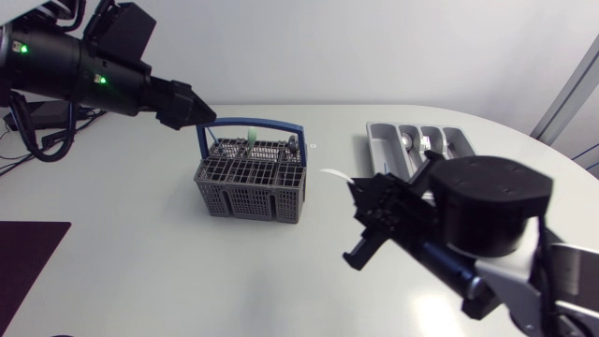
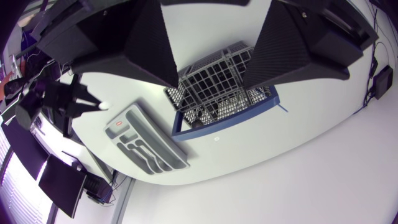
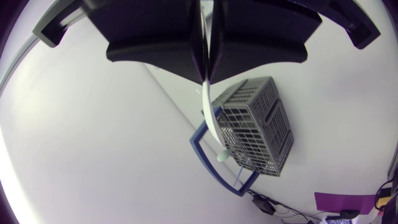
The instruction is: Unload the cutlery basket into the drawer organizer.
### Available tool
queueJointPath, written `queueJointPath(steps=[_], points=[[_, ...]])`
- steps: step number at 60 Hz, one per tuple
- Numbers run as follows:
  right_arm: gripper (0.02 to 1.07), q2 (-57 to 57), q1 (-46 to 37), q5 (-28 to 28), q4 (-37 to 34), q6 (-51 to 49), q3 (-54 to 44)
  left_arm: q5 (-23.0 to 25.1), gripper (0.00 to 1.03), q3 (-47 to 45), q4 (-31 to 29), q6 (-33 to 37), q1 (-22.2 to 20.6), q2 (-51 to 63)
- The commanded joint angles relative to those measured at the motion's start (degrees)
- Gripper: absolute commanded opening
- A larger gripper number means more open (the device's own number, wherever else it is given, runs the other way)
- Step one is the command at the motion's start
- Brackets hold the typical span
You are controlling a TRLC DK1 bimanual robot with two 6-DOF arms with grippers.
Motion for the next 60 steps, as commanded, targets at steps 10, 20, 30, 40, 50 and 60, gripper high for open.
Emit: queueJointPath(steps=[10,20,30,40,50,60], points=[[0.1,-8.0,-32.5,-30.3,-17.0,-0.9,3.6,0.5,0.89,-5.5,2.6,7.2,2.8,0.3],[0.1,-2.2,-45.2,-44.5,-26.8,-7.9,10.2,0.5,0.9,-7.9,4.3,9.7,2.6,-0.7],[0.09,5.4,-50.0,-49.0,-32.9,-17.1,13.3,0.5,0.9,-9.1,4.7,11.1,2.5,-2.2],[0.08,15.1,-56.7,-53.4,-41.1,-27.6,18.1,0.5,0.9,-11.0,5.2,12.3,2.3,-3.7],[0.08,24.4,-63.4,-55.2,-47.5,-36.1,24.3,0.4,0.9,-11.8,6.0,13.2,2.3,-4.4],[0.08,35.0,-68.7,-54.4,-53.6,-44.2,32.2,0.4,0.9,-12.3,6.7,13.6,2.0,-4.4]])
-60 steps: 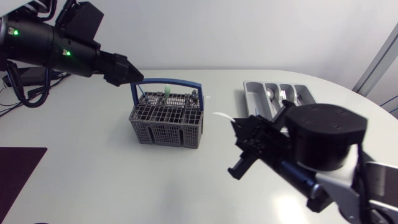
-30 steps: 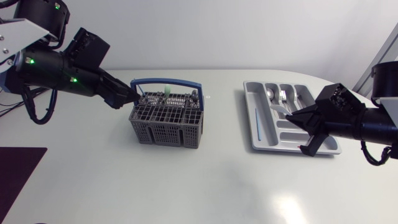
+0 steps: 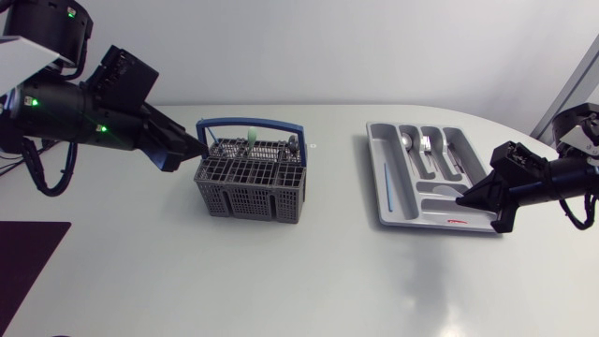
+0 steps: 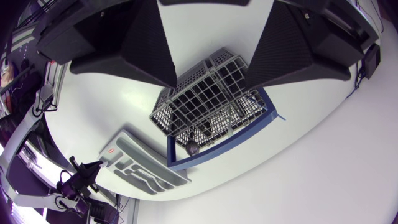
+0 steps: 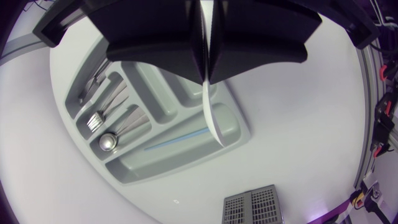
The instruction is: Unload the cutlery basket into the drawer organizer.
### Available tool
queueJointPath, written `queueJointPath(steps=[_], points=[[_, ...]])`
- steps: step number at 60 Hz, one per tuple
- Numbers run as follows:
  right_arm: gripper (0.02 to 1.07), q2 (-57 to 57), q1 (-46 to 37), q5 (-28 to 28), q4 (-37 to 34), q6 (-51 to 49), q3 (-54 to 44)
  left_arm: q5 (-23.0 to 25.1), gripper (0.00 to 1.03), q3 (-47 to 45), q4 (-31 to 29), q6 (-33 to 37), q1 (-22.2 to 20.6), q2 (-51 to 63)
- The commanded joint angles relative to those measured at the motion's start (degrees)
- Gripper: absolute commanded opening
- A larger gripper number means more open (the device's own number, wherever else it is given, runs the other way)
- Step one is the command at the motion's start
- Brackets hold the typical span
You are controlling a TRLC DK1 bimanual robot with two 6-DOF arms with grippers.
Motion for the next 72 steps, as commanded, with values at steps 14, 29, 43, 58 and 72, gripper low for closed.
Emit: queueJointPath(steps=[14,29,43,58,72], points=[[0.08,20.4,-4.3,4.2,-11.1,-12.2,16.9,0.2,0.9,-1.9,1.3,1.9,-0.5,-0.7],[0.13,29.3,-2.4,9.0,-15.7,-15.1,23.3,0.1,0.9,-2.9,1.4,2.7,-0.5,-1.0],[0.82,24.3,-1.9,7.3,-5.7,-12.0,19.1,0.2,0.9,-3.6,2.0,2.8,-0.9,-1.1],[1.0,9.9,2.6,3.4,-1.6,-5.8,9.4,0.1,0.9,-5.4,3.5,4.2,0.4,-2.1],[0.99,-2.0,18.3,3.2,8.7,14.9,1.4,0.1,0.89,-10.4,10.9,4.6,6.5,-2.0]])
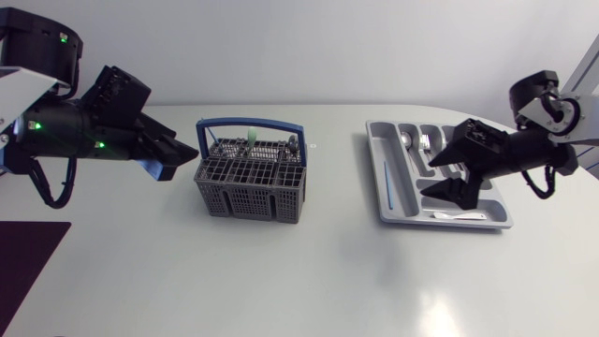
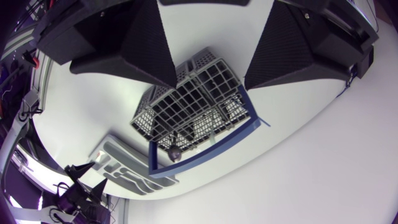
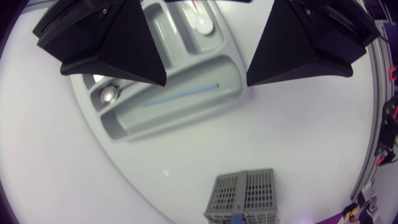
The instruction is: Unload the cutlery basket into the drawer organizer.
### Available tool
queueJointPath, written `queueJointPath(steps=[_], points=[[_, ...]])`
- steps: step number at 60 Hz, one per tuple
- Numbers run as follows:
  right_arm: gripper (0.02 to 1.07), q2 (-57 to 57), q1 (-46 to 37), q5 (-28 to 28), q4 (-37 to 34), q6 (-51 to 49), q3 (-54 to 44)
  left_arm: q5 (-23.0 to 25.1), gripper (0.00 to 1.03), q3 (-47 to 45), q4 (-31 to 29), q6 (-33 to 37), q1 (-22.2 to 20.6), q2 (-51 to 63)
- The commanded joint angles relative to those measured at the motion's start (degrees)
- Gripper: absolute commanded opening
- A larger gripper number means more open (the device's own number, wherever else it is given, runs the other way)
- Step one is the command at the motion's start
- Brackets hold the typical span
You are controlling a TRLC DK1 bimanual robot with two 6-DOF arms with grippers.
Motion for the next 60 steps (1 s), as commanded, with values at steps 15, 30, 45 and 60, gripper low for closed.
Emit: queueJointPath(steps=[15,30,45,60], points=[[0.52,-1.1,19.7,4.7,15.5,31.0,-2.6,0.6,0.89,-7.4,12.1,1.2,9.7,6.1],[0.07,8.3,26.3,8.5,24.5,42.3,4.5,4.0,0.89,-8.8,16.0,0.7,12.0,13.8],[0.07,18.5,26.3,8.1,28.0,49.8,16.0,8.3,0.88,-12.9,16.1,1.3,11.8,12.6],[0.07,24.5,26.5,4.1,28.2,55.2,23.8,12.0,0.85,-15.2,16.5,4.1,11.8,14.1]])
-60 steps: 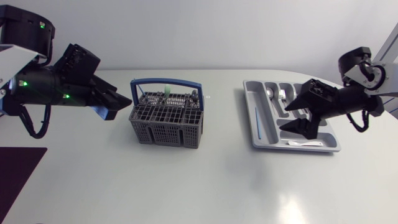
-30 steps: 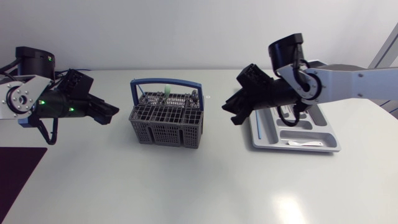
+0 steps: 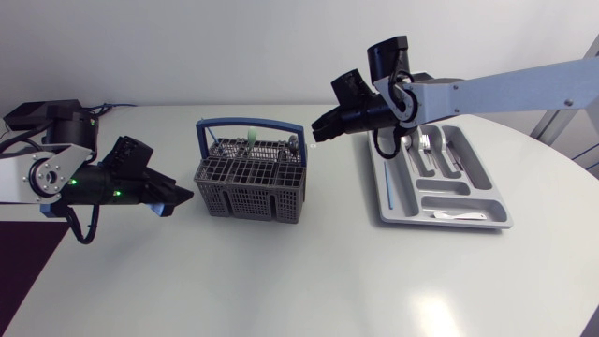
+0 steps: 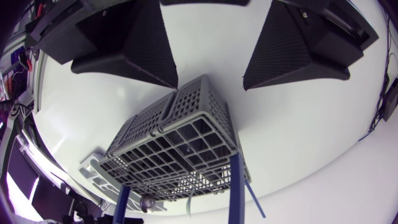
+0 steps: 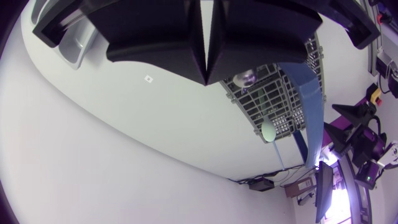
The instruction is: Unload the cutlery basket into the drawer organizer.
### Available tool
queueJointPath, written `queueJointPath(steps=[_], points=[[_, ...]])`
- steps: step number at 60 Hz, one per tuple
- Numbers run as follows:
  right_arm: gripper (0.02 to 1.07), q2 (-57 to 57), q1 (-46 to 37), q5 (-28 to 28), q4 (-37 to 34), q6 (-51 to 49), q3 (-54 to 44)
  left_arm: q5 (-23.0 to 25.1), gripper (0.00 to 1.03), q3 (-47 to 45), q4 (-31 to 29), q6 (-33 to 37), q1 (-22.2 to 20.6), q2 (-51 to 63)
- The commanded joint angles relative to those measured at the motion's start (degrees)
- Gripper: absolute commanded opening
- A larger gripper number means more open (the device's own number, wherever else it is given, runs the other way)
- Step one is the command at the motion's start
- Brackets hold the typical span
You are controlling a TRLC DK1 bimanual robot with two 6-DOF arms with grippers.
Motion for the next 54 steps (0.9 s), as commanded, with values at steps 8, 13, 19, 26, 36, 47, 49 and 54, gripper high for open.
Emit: queueJointPath(steps=[8,13,19,26,36,47,49,54], points=[[0.07,3.8,0.6,-6.0,-4.0,4.0,5.8,1.1,0.85,-1.5,1.0,1.9,-0.2,3.0],[0.07,3.8,1.0,-8.4,-4.8,4.0,5.9,1.1,0.86,-1.4,2.0,1.9,-0.3,4.0],[0.07,3.6,1.9,-10.5,-6.4,3.6,5.4,1.1,0.86,-1.1,2.9,1.8,-0.4,5.1],[0.07,2.3,2.9,-11.6,-6.9,3.0,3.2,1.1,0.86,-0.7,3.9,1.6,-0.4,6.1],[0.07,-0.3,4.2,-11.8,-8.1,1.6,-0.3,1.1,0.86,-0.5,5.1,1.5,-0.3,7.2],[0.07,-6.6,5.0,-11.5,-10.5,0.3,-5.7,1.2,0.86,0.3,6.4,1.5,0.4,8.7],[0.07,-7.9,5.3,-11.4,-10.8,0.2,-6.8,1.2,0.86,0.7,6.4,1.5,0.4,9.1],[0.07,-12.0,6.2,-11.4,-11.6,0.2,-9.9,1.2,0.86,1.4,6.7,1.5,0.7,9.9]])
